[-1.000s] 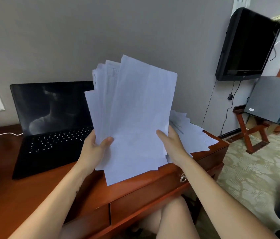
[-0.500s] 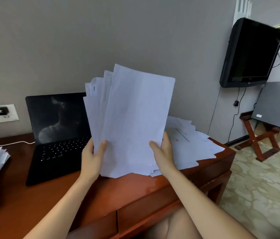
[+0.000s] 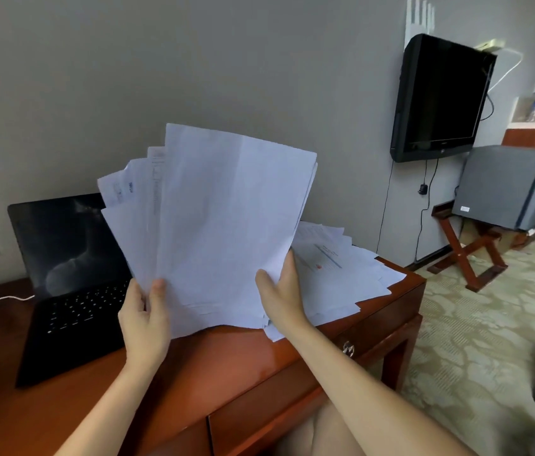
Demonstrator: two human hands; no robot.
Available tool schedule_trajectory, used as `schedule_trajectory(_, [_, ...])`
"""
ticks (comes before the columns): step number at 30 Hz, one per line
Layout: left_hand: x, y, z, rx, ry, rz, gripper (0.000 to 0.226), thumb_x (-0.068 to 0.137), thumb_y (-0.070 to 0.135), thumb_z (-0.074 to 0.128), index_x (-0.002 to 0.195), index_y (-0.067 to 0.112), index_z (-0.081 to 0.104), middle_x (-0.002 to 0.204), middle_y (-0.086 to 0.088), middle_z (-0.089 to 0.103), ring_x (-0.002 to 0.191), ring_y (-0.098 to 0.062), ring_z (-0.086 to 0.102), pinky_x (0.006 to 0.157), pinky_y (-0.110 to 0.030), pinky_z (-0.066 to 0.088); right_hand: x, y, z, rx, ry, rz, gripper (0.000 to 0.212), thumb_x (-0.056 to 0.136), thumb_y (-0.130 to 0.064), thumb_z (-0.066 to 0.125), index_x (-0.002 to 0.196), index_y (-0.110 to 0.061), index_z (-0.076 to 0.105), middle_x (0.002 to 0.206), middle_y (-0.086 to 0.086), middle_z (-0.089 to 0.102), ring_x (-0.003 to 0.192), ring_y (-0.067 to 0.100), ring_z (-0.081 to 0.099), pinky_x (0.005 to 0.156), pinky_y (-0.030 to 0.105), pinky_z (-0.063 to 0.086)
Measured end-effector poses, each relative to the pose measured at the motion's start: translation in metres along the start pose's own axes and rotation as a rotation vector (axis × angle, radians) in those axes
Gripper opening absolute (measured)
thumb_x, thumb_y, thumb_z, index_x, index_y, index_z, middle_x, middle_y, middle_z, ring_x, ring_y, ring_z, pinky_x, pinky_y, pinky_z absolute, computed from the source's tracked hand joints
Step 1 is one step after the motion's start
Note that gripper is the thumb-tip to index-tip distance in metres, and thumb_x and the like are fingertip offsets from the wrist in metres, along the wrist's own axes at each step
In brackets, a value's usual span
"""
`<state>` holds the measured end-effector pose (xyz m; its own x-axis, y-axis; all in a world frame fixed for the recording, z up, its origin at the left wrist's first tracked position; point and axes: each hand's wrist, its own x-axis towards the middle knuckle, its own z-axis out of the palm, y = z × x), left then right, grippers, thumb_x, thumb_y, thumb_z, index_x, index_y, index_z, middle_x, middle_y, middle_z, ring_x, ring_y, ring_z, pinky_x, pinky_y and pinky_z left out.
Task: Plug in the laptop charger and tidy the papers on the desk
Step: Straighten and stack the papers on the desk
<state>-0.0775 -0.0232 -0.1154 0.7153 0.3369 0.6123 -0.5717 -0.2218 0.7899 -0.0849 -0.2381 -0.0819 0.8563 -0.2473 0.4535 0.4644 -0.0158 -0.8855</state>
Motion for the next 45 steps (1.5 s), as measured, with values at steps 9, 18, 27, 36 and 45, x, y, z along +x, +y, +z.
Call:
schedule_trajectory(9, [0.002, 0.006, -0.001, -0.015, -0.087, -0.110, 0.060, 0.093, 0.038, 0.075, 0.142, 0.032, 0.041, 0.127, 0.031, 0.053, 0.110, 0.027, 0.050, 0.098, -0.019, 0.040, 0.001, 0.016, 0.009, -0.143, -0.164, 0.167, 0.042, 0.087, -0.013, 0.053, 0.118, -0.041, 0.046, 0.109, -0.024, 0.067, 0.103, 0.004, 0.064, 0.098, 0.037, 0.054])
schedule_trajectory(18, [0.001, 0.002, 0.001, -0.011, -0.030, -0.171, 0.042, 0.097, 0.026, 0.072, 0.134, 0.024, 0.052, 0.120, 0.018, 0.062, 0.109, 0.005, 0.060, 0.096, -0.026, 0.049, -0.004, 0.021, 0.010, -0.192, -0.170, 0.126, 0.034, 0.093, -0.012, 0.053, 0.120, -0.032, 0.049, 0.110, -0.021, 0.067, 0.103, 0.003, 0.065, 0.093, 0.035, 0.056])
schedule_trajectory(27, [0.008, 0.001, -0.008, 0.139, -0.073, -0.221, 0.034, 0.100, 0.014, 0.066, 0.132, 0.024, 0.062, 0.117, 0.020, 0.067, 0.108, 0.007, 0.061, 0.091, -0.020, 0.048, -0.004, 0.029, 0.015, -0.261, -0.245, 0.130, 0.029, 0.101, -0.016, 0.053, 0.125, -0.030, 0.047, 0.114, -0.026, 0.063, 0.104, -0.007, 0.060, 0.089, 0.024, 0.051])
schedule_trajectory(36, [0.039, 0.026, -0.083, 0.304, 0.022, -0.197, 0.031, 0.099, 0.017, 0.069, 0.129, 0.016, 0.063, 0.117, 0.007, 0.067, 0.105, -0.012, 0.063, 0.077, -0.013, 0.047, 0.007, 0.008, 0.082, -0.159, -0.411, 0.109, 0.032, 0.098, -0.009, 0.054, 0.126, -0.025, 0.050, 0.118, -0.014, 0.062, 0.103, -0.004, 0.061, 0.084, 0.019, 0.049])
schedule_trajectory(45, [0.045, 0.049, -0.213, 0.498, 0.256, -0.273, 0.025, 0.098, 0.014, 0.069, 0.117, 0.019, 0.054, 0.110, 0.002, 0.066, 0.099, -0.021, 0.064, 0.072, -0.029, 0.047, -0.025, -0.012, 0.207, -0.080, -0.712, 0.097, 0.037, 0.099, -0.016, 0.058, 0.132, -0.028, 0.047, 0.123, -0.013, 0.061, 0.111, 0.000, 0.059, 0.097, 0.025, 0.049])
